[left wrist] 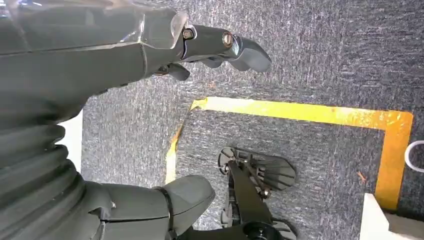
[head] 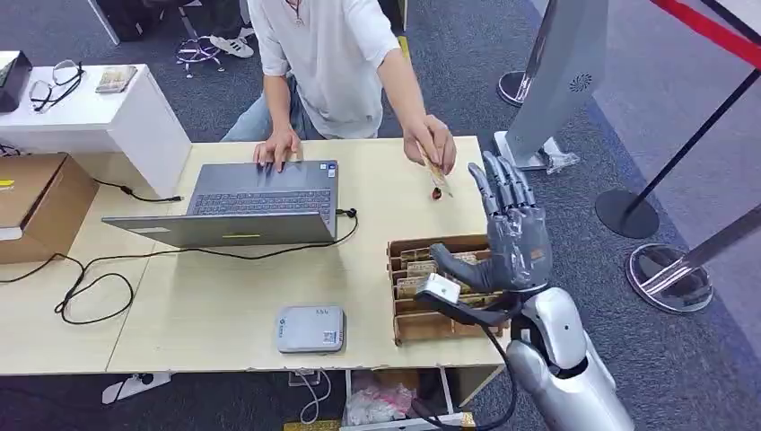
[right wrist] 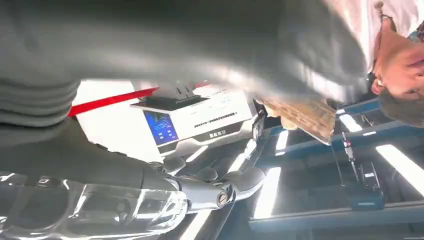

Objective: Pass the card to the sensor for recognition and then transmit it.

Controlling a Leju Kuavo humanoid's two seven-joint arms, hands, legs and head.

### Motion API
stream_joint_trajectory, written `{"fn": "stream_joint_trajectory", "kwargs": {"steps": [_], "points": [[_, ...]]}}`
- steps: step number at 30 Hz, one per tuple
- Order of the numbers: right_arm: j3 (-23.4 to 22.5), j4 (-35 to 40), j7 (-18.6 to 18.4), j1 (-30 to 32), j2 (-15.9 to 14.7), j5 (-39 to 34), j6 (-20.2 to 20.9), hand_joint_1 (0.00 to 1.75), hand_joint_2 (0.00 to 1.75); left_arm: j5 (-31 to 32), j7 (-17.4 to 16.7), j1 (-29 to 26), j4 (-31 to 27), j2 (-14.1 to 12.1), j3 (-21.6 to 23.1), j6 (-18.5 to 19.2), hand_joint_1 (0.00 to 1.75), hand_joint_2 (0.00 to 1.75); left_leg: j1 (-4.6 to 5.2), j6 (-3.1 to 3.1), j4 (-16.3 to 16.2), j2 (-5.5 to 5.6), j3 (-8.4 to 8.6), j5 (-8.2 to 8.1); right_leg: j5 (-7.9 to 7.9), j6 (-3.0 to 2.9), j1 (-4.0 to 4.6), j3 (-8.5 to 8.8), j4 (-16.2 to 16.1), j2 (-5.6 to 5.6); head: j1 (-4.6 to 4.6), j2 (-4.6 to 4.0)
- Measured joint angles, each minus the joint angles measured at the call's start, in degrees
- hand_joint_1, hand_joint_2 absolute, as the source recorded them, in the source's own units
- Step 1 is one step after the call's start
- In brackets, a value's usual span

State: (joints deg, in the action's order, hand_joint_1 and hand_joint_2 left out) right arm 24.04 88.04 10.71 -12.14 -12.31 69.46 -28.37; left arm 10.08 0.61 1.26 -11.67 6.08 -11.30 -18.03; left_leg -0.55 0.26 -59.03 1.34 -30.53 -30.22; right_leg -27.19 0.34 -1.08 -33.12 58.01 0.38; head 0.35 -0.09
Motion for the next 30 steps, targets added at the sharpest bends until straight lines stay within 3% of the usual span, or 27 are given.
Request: {"fn": "stream_joint_trajectory", "kwargs": {"steps": [19, 20, 30], "points": [[1.9, -9.6, -1.1, -9.3, 0.4, -1.6, 0.8, 0.00, 1.75, -0.4, -0.5, 0.1, 0.0, 0.1, 0.0, -0.4, 0.00, 1.75, 0.00, 0.01, 0.0, 0.01, -0.02, 0.02, 0.02, -0.02, 0.00, 0.00, 0.0, 0.00, 0.00, 0.00], [1.9, -9.9, -1.1, -9.7, 0.5, -1.7, 0.8, 0.00, 1.75, -0.4, -0.5, 0.0, 0.0, 0.1, 0.0, -0.5, 0.00, 0.00, 0.00, 0.01, 0.0, 0.01, -0.03, 0.02, 0.02, -0.02, 0.00, 0.00, 0.0, 0.00, 0.00, 0.00], [3.6, -13.5, -0.7, -13.2, 1.2, -3.3, 1.3, 0.00, 1.75, -0.5, -0.5, 0.1, 0.0, 0.3, 0.0, -0.6, 0.00, 0.00, 0.00, 0.02, 0.0, 0.03, -0.02, 0.02, 0.02, -0.02, 0.00, 0.00, 0.0, -0.01, -0.02, 0.00]]}}
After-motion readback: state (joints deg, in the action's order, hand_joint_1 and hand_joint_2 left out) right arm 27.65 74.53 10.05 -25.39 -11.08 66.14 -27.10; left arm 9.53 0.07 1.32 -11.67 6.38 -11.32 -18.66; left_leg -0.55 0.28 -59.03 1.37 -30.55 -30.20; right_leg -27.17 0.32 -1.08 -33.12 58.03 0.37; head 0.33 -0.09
